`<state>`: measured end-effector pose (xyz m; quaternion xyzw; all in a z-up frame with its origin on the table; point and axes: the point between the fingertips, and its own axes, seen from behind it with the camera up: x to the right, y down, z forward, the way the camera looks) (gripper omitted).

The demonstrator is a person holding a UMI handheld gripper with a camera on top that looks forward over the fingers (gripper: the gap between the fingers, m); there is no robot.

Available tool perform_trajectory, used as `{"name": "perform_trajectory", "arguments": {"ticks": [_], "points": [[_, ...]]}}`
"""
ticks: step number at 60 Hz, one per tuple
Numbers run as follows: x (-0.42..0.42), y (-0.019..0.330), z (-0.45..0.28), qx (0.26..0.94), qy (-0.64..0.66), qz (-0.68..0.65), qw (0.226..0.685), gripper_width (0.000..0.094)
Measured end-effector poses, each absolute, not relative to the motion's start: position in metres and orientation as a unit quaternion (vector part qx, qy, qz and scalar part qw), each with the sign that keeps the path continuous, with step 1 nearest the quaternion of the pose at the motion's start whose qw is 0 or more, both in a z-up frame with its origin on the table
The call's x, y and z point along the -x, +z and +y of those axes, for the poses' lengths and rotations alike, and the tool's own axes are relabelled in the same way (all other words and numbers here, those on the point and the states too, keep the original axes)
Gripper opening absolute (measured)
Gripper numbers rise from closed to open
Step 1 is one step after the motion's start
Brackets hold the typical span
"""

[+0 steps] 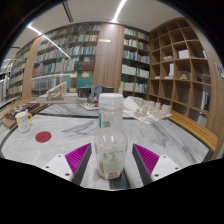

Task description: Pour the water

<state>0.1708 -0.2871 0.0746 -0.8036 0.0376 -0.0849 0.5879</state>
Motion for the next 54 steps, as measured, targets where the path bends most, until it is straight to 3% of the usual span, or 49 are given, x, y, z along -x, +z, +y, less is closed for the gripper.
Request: {"name": "perform_trajectory", "arguments": {"ticks": [4, 7, 8, 20, 30, 39, 54], "points": [[-0.171, 0.071, -0.269, 0.803, -0.086, 0.039, 0.589, 0.0749], [-0.168, 0.071, -0.26, 0.798, -0.081, 0.033, 0.597, 0.0565], [-0.169, 0.071, -0.259, 0.796, -0.083, 0.034, 0.599, 0.0543], [-0.172, 0.073, -0.258, 0.788, -0.105, 0.026, 0.607, 0.0409], [-0.183, 0.091, -0.258, 0.784, -0.142, 0.029, 0.603, 0.0409], [-0.197, 0.152, -0.238, 0.762, -0.219, 0.021, 0.609, 0.041], [-0.124, 0.303, -0.149, 0.649, -0.415, -0.13, 0.624, 0.0408]]}}
